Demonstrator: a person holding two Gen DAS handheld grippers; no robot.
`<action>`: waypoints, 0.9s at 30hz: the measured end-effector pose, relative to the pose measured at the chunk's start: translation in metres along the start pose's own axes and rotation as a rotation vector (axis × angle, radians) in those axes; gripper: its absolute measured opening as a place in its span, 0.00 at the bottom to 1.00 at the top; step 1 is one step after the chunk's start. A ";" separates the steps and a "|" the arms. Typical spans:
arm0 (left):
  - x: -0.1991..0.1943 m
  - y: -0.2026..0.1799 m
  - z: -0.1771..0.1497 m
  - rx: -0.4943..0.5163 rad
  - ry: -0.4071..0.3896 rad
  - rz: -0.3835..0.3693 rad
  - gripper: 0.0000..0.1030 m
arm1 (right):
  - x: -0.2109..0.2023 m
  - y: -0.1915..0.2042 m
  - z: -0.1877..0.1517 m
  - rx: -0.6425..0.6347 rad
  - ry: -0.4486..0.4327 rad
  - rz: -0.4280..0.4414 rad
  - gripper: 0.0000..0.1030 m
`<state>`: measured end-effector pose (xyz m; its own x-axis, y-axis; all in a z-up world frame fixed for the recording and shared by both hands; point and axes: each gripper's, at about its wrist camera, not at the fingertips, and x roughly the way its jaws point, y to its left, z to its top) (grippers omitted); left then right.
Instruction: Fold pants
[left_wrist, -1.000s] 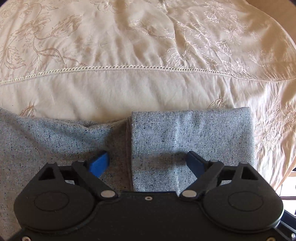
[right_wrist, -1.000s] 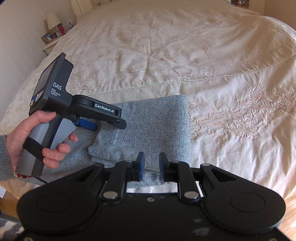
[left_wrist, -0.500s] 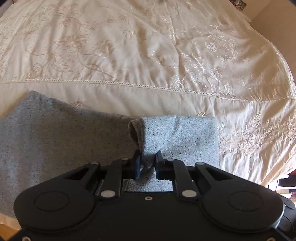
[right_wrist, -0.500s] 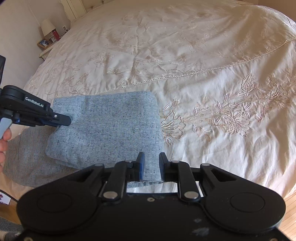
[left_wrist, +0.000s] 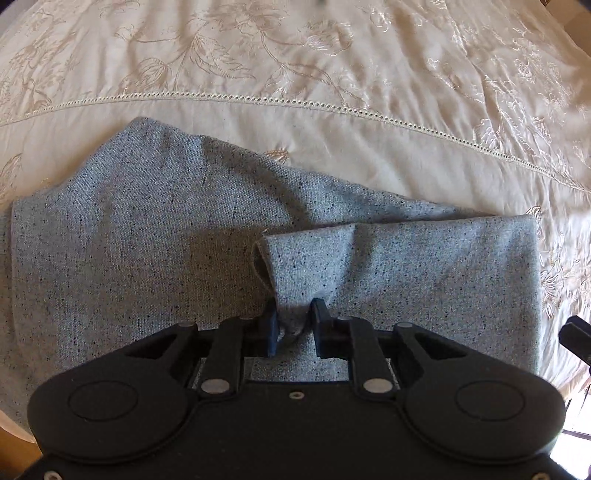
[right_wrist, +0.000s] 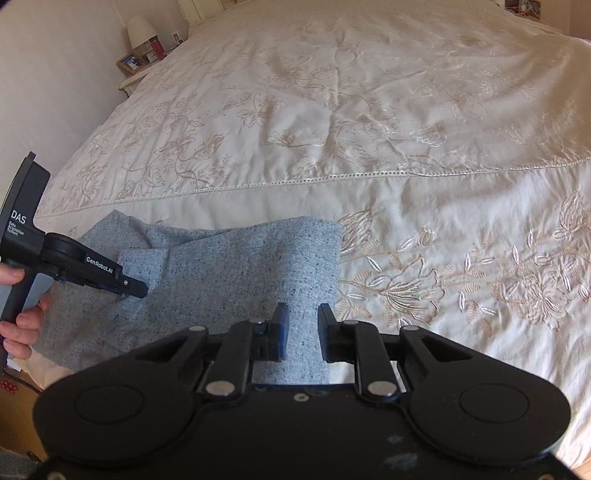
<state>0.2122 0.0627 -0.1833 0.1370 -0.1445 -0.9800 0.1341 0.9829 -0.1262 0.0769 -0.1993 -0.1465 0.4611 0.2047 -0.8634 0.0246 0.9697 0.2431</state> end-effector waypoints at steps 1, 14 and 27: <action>-0.001 0.001 -0.002 -0.001 -0.005 0.001 0.26 | 0.010 0.001 0.000 -0.002 0.027 0.003 0.19; -0.046 0.012 -0.010 -0.006 -0.069 0.039 0.25 | 0.003 -0.012 -0.013 -0.012 0.072 0.050 0.19; -0.004 -0.010 -0.047 -0.007 0.025 0.025 0.27 | 0.104 -0.027 0.055 -0.029 0.180 0.023 0.11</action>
<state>0.1638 0.0585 -0.1850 0.1158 -0.1166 -0.9864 0.1241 0.9870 -0.1021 0.1725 -0.2114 -0.2183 0.2947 0.2448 -0.9237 -0.0106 0.9674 0.2530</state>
